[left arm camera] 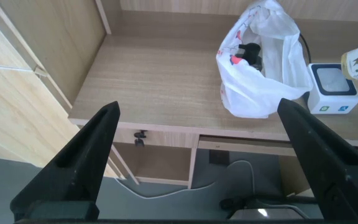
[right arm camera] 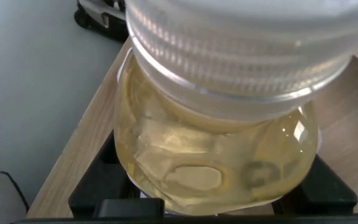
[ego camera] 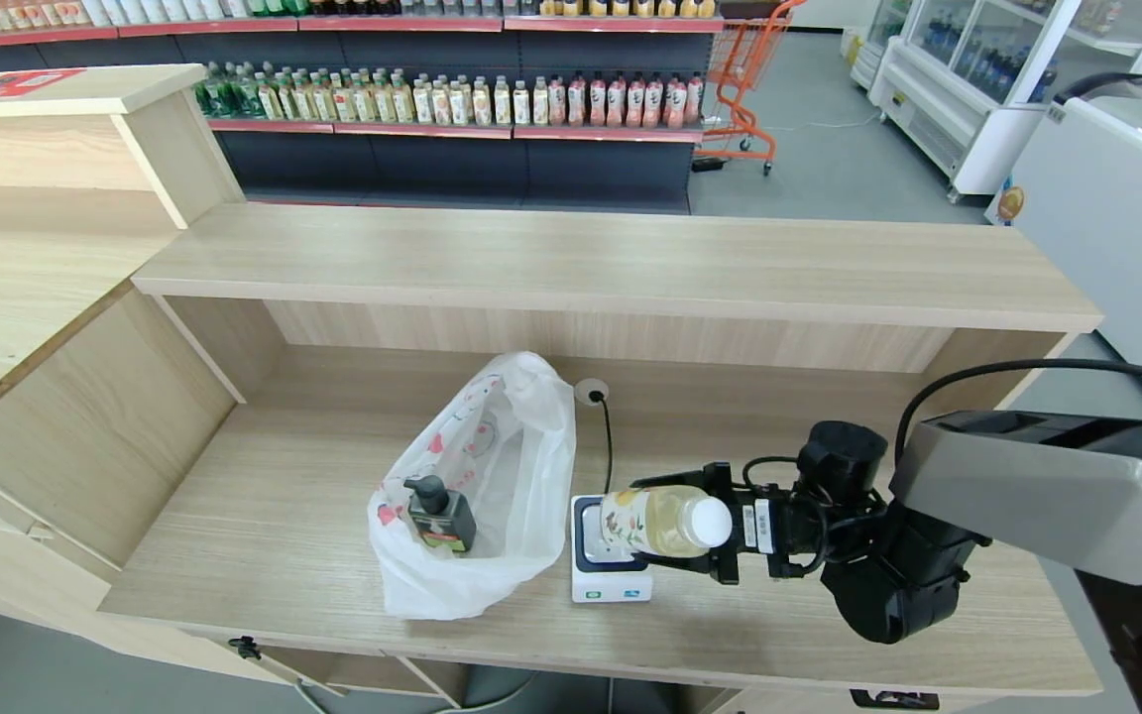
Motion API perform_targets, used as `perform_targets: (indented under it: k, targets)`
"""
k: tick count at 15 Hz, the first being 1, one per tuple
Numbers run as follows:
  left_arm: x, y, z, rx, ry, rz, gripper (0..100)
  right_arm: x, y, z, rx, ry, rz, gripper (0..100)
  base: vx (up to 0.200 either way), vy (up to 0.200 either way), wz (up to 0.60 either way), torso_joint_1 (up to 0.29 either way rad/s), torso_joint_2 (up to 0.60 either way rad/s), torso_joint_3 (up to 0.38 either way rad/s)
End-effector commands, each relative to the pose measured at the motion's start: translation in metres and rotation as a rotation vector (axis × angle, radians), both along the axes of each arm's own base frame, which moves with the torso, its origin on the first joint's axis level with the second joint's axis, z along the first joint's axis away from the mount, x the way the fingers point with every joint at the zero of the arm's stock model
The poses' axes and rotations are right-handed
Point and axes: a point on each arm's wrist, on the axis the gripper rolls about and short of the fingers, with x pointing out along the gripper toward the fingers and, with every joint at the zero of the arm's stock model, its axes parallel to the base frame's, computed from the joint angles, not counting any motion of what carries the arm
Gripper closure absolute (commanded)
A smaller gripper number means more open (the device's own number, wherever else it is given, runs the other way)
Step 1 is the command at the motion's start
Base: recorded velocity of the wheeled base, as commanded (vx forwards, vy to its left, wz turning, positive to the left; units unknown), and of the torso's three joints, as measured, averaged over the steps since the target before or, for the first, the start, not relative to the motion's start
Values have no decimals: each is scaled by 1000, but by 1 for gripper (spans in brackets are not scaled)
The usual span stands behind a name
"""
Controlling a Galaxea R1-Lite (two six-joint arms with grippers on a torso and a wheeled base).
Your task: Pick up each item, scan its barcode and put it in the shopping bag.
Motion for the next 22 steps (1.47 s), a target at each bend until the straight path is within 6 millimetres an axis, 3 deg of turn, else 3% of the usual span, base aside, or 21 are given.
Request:
perform_targets:
  k: [1,6,13,20,22]
  targets:
    - [0,0,0,0,-1,1,0,7,4,-9,1,-18,4,100,0,0,0,0,0,0]
    - [0,0,0,0,-1,1,0,21,9,-21,7,-85,2,100,0,0,0,0,0,0]
    - [0,0,0,0,-1,3,0,25,19,-34,5,-110,15,100,0,0,0,0,0,0]
    - [0,0,0,0,-1,-1,0,26,19,-33,8,-128,15,100,0,0,0,0,0,0]
    - [0,0,0,0,-1,-1,0,27,19,-23,16,-145,-4,100,0,0,0,0,0,0]
